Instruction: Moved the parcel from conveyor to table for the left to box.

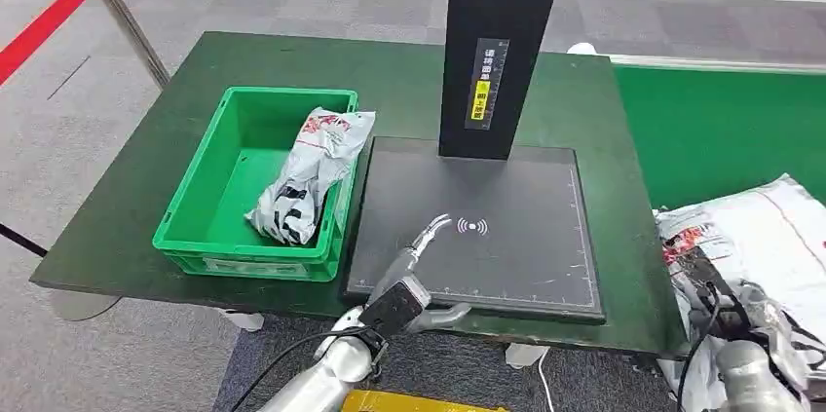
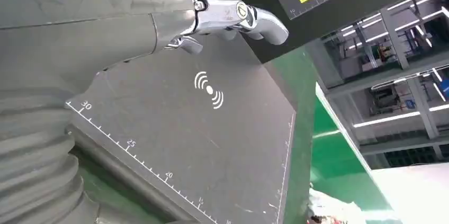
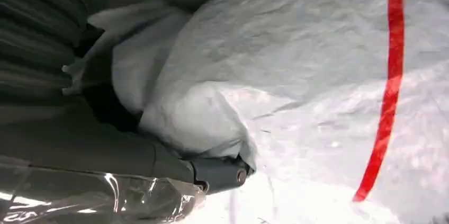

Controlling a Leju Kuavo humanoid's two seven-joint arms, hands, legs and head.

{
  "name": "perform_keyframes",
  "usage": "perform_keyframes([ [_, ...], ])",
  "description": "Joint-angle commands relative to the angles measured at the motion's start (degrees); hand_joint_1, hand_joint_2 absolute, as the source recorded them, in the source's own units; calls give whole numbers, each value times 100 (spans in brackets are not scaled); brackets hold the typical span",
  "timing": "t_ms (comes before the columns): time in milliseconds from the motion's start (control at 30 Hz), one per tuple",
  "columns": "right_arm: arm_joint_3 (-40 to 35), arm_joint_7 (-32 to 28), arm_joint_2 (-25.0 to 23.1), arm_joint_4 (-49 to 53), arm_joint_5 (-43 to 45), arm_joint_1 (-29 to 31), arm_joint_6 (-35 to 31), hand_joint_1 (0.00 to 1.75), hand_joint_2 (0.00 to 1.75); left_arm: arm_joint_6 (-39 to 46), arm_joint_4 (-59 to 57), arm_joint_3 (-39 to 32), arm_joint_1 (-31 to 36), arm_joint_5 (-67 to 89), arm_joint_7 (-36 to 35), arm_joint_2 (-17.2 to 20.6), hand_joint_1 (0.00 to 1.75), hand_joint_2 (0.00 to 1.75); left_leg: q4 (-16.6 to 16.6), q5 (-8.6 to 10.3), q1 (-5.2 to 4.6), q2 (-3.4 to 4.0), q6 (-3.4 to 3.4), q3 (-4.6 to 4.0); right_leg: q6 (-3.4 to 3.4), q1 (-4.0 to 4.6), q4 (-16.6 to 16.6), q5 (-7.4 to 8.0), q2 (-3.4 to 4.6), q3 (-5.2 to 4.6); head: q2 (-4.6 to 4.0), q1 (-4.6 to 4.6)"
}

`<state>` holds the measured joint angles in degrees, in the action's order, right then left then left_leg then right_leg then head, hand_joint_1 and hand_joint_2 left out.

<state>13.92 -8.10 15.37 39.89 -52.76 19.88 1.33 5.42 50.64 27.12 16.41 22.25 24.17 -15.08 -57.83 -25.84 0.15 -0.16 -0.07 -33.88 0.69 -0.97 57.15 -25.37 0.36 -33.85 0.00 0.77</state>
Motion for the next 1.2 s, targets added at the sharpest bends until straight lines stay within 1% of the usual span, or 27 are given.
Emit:
perform_keyframes([
  [33,50,-528,-481,326,1296,-78,621,175,175,76,-335,9,41,-54,15,46,0,175,10,-8,7,44,-8,21,-8,8,-12,7,41,10,0,0],
  [67,89,-553,-512,386,1450,-83,639,175,175,93,-331,3,50,-46,2,44,0,175,11,-12,7,56,-8,20,-9,8,-13,8,51,13,0,0],
  [100,117,-571,-528,417,1540,-93,674,175,175,95,-331,3,51,-43,-1,45,0,175,12,-19,4,66,-17,-5,-12,5,-11,8,63,16,0,0],
  [167,87,-682,-586,753,1927,-278,796,175,175,139,-345,4,50,-6,-13,62,0,175,19,-26,6,92,-13,1,-13,7,-18,14,89,17,0,-2],
  [300,185,-796,-811,1387,2469,-617,778,175,175,218,-446,-43,24,-23,80,86,0,175,12,-34,6,87,-16,4,-10,12,-12,3,84,26,0,0],
  [467,218,-825,-850,1523,2569,-683,761,175,175,261,-454,-46,22,-5,98,74,0,175,14,-33,5,89,-24,4,-14,17,-9,-2,87,23,0,0],
  [533,261,-824,-910,1784,2626,-810,662,175,175,258,-430,-59,9,-3,98,60,0,175,17,-35,5,90,-27,11,-18,20,-9,-5,88,21,0,2],
  [567,264,-761,-932,2074,2684,-978,664,175,175,231,-405,-71,-5,2,93,53,0,175,14,-35,4,89,-27,10,-17,18,-1,-6,88,8,0,0],
  [600,276,-664,-938,2404,2770,-1170,690,175,175,212,-380,-76,-17,25,78,47,0,175,33,-35,5,83,-32,28,-25,21,-15,-10,79,26,0,0],
  [633,278,-627,-950,2539,2778,-1256,705,175,175,202,-366,-80,-24,30,75,46,0,175,18,-32,4,78,-35,43,-23,18,1,-11,77,1,0,0],
  [667,273,-572,-943,2647,2790,-1308,717,175,175,195,-348,-81,-32,40,72,47,0,175,22,-34,6,77,-38,50,-27,20,2,-14,75,5,0,0],
  [767,273,-572,-943,2647,2790,-1308,717,175,175,195,-348,-81,-32,40,72,47,0,175,18,-31,5,76,-38,37,-37,15,16,-17,77,-14,0,0],
  [833,273,-572,-943,2647,2790,-1308,717,175,175,195,-348,-81,-32,40,72,47,0,175,36,-35,9,76,-42,62,-51,17,7,-27,74,7,0,0],
  [867,287,-566,-947,2670,2831,-1306,741,175,175,189,-337,-81,-34,50,69,50,0,175,26,-30,8,80,-37,36,-49,11,19,-22,81,-24,0,0],
  [900,282,-582,-944,2713,2878,-1321,764,175,175,190,-325,-89,-39,71,59,53,0,175,32,-33,9,76,-39,48,-52,11,19,-27,75,-14,0,0],
  [967,318,-654,-950,2812,2973,-1311,733,175,175,215,-320,-113,-38,86,45,57,0,175,28,-30,6,79,-36,30,-57,8,34,-29,80,-38,0,0],
  [1000,291,-732,-947,2992,3064,-1313,682,175,175,238,-301,-149,-52,102,16,57,0,175,38,-36,11,76,-41,58,-64,14,25,-36,73,-9,0,0],
  [1033,316,-758,-970,3177,3147,-1332,626,175,175,235,-289,-171,-61,114,9,56,0,175,31,-34,5,84,-44,34,-63,7,38,-32,84,-42,0,0],
  [1067,331,-757,-990,3367,3176,-1360,589,175,175,241,-272,-184,-72,127,3,54,0,175,32,-32,6,85,-43,28,-65,7,39,-32,85,-47,0,0],
  [1100,341,-750,-1012,3624,3185,-1405,554,175,175,247,-235,-199,-99,144,-2,55,0,175,41,-40,12,84,-47,58,-71,14,30,-39,81,-17,0,0],
  [1133,347,-763,-1030,4065,3309,-1522,577,175,175,221,-188,-216,-130,156,-6,56,0,175,36,-33,3,90,-45,29,-67,4,45,-34,90,-53,0,2],
  [1167,357,-689,-1040,4367,3319,-1617,577,175,175,208,-154,-220,-164,161,-5,57,0,175,34,-33,2,90,-45,11,-66,2,51,-34,91,-61,0,0],
  [1200,395,-642,-1072,4646,3321,-1715,573,175,175,200,-110,-193,-208,171,-14,75,0,175,36,-38,2,98,-47,12,-69,3,51,-38,98,-53,0,0],
])
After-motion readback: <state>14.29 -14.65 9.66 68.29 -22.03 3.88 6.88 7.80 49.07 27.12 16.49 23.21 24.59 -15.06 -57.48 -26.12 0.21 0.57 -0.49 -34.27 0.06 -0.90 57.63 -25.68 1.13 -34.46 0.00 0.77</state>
